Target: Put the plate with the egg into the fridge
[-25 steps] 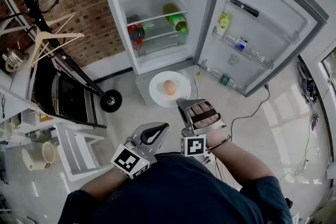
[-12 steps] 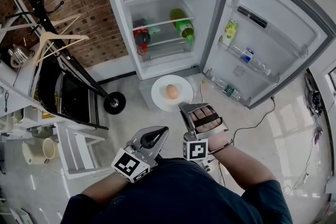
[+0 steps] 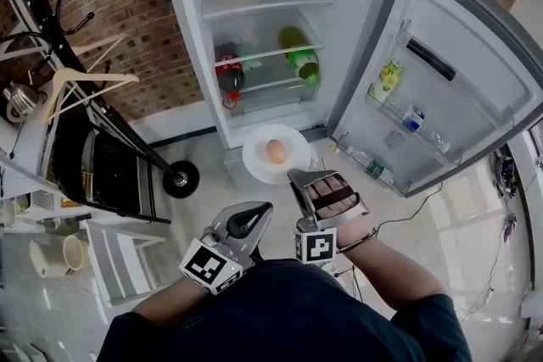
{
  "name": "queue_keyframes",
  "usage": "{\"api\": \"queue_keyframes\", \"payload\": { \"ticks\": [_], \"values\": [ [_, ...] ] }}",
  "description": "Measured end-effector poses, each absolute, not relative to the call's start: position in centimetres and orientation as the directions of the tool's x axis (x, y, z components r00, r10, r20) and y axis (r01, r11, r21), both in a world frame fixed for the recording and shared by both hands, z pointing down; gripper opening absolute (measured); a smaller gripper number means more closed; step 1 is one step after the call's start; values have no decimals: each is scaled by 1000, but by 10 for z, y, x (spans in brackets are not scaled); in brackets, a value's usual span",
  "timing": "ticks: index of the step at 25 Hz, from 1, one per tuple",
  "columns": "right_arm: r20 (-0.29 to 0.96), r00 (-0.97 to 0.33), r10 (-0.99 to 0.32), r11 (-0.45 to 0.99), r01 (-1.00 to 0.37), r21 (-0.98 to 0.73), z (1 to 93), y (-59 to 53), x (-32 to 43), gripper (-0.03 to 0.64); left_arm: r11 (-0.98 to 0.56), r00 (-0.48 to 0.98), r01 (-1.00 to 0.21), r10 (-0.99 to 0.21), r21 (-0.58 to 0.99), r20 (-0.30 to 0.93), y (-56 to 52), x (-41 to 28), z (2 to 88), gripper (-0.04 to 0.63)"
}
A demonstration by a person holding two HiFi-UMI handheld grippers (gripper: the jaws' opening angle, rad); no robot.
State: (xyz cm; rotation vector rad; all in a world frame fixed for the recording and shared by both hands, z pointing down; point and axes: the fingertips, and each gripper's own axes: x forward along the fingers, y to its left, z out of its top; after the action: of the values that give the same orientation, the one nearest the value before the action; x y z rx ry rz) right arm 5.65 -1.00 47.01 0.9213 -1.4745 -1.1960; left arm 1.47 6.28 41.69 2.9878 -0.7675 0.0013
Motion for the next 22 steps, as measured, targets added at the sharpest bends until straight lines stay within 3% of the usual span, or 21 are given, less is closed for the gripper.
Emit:
{"api": "queue_keyframes", "payload": {
  "ticks": [14,22],
  "values": [
    [248,-137,-959,248,19,969,465,-167,28,20,-917,918,-395,-396,53,4,-95,-22,399,3],
    [245,-128,-961,244,24,969,458,-227,28,21,-912,914,-405,-406,62,6,-144,-30,402,3]
  ]
}}
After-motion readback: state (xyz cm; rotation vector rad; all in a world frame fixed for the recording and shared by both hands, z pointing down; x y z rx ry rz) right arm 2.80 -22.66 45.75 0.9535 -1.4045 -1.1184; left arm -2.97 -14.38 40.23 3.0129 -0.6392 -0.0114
